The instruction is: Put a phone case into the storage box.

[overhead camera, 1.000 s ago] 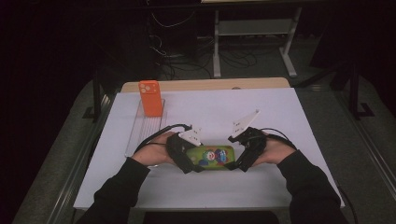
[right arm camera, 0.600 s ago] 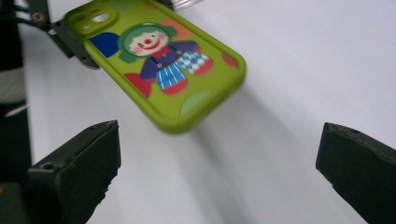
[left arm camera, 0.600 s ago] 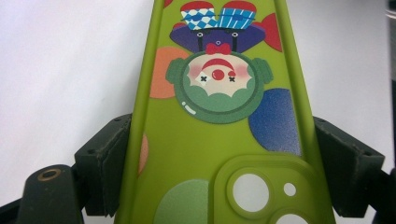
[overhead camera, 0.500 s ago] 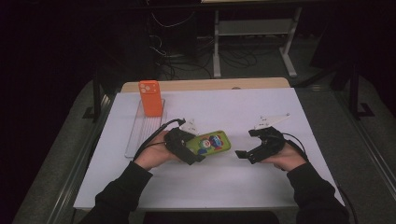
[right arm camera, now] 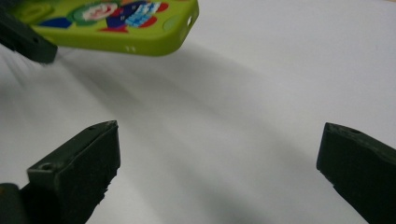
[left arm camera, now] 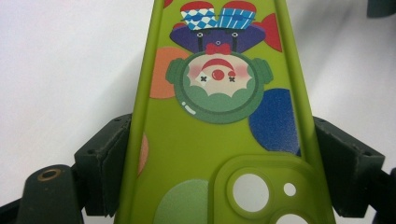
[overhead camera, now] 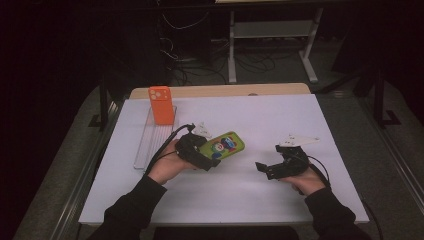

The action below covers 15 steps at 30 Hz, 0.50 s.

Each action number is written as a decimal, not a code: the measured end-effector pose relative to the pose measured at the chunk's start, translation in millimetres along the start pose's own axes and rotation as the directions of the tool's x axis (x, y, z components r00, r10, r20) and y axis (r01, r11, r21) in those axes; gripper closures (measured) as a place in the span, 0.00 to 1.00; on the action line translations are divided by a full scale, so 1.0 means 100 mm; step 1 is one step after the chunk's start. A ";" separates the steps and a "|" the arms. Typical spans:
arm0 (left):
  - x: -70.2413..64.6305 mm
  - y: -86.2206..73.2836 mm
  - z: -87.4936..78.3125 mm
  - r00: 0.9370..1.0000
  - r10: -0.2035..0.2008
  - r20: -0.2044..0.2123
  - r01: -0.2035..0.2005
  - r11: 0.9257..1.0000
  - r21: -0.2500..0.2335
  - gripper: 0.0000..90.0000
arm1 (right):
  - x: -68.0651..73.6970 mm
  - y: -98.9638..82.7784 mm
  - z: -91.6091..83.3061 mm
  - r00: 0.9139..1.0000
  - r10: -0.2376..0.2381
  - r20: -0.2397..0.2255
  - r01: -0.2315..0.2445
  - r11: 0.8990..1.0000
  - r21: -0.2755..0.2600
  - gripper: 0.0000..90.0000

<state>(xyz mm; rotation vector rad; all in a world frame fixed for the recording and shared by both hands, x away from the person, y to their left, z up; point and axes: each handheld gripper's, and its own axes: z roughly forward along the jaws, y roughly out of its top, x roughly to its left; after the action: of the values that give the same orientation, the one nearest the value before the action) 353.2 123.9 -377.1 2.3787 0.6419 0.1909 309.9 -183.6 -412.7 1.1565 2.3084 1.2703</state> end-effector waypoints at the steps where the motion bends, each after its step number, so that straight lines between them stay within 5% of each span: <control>1: 0.00 0.00 0.00 1.000 -0.002 0.002 0.002 1.000 0.000 0.18 | 0.01 0.00 0.01 1.000 -0.016 0.007 0.016 1.000 -0.002 0.00; 6: 0.00 0.00 0.01 1.000 -0.003 0.005 0.003 1.000 0.004 0.18 | 0.10 0.01 0.06 0.995 -0.089 0.038 0.089 0.996 -0.007 0.00; 9: 0.00 0.00 0.00 1.000 -0.003 0.004 0.003 1.000 0.004 0.18 | 0.13 0.01 0.09 0.984 -0.163 0.066 0.163 0.987 0.008 0.00; 12: 0.00 0.00 0.00 1.000 -0.006 0.007 0.006 1.000 0.003 0.18 | 0.18 0.01 0.10 0.978 -0.190 0.087 0.191 0.982 0.005 0.00; 15: 0.00 0.01 0.00 1.000 -0.008 0.007 0.008 1.000 0.006 0.18 | 0.20 0.01 0.10 0.961 -0.253 0.113 0.253 0.967 0.013 0.00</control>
<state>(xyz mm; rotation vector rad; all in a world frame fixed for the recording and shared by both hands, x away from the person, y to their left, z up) 353.0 123.3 -376.7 2.3813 0.6499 0.1769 303.0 -161.8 -415.0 0.8735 2.2827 1.0848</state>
